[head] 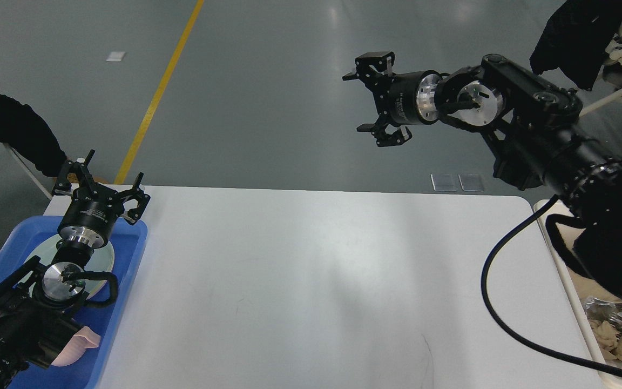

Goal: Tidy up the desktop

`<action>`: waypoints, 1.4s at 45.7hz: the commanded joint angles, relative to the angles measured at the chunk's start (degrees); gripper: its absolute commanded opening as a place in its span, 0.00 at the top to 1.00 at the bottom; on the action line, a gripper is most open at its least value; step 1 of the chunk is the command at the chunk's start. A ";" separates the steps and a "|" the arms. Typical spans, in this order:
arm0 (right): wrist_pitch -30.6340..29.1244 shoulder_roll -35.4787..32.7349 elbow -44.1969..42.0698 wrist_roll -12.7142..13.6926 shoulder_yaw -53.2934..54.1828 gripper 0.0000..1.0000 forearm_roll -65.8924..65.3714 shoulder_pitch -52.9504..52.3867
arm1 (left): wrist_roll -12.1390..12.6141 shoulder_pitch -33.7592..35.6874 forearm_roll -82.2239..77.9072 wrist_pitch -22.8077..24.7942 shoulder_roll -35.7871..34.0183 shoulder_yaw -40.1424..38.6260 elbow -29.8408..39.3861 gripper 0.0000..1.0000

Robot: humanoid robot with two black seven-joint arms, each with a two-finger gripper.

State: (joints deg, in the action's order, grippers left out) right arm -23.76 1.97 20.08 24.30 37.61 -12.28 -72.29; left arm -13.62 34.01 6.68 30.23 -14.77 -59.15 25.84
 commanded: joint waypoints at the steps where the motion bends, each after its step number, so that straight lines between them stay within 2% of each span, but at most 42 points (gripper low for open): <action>1: 1.78 4.61 -0.04 -3.02 5.10 0.00 0.15 2.24 | 0.00 0.00 0.00 0.00 0.00 0.00 0.00 0.04; 6: 2.48 6.03 -0.13 -5.84 7.74 0.00 0.15 3.12 | 0.00 0.00 0.00 0.00 0.00 0.00 0.00 0.04; 20: 2.49 5.59 -0.13 -6.01 7.04 0.00 0.15 7.87 | 0.00 0.00 0.00 0.00 0.00 -0.08 0.00 0.04; 32: 3.54 6.11 -0.22 -6.54 10.72 0.00 0.41 9.54 | 0.00 0.00 0.00 0.00 0.00 0.00 0.00 0.04; 38: 10.99 6.20 -0.40 -9.96 19.77 0.00 0.59 10.15 | 0.00 0.00 0.00 0.00 0.00 -0.08 0.00 0.04; 42: 15.22 6.20 -0.57 -14.00 23.03 0.00 0.59 10.68 | 0.00 0.00 0.00 0.00 0.00 0.00 0.00 0.04; 46: 16.20 6.20 -0.57 -17.52 23.13 0.00 0.59 11.65 | 0.00 0.00 0.00 0.00 0.00 0.00 0.00 0.04; 64: 16.28 3.83 -0.40 -19.55 23.74 0.00 0.59 16.92 | 0.00 0.00 0.00 0.00 0.00 0.00 0.00 0.04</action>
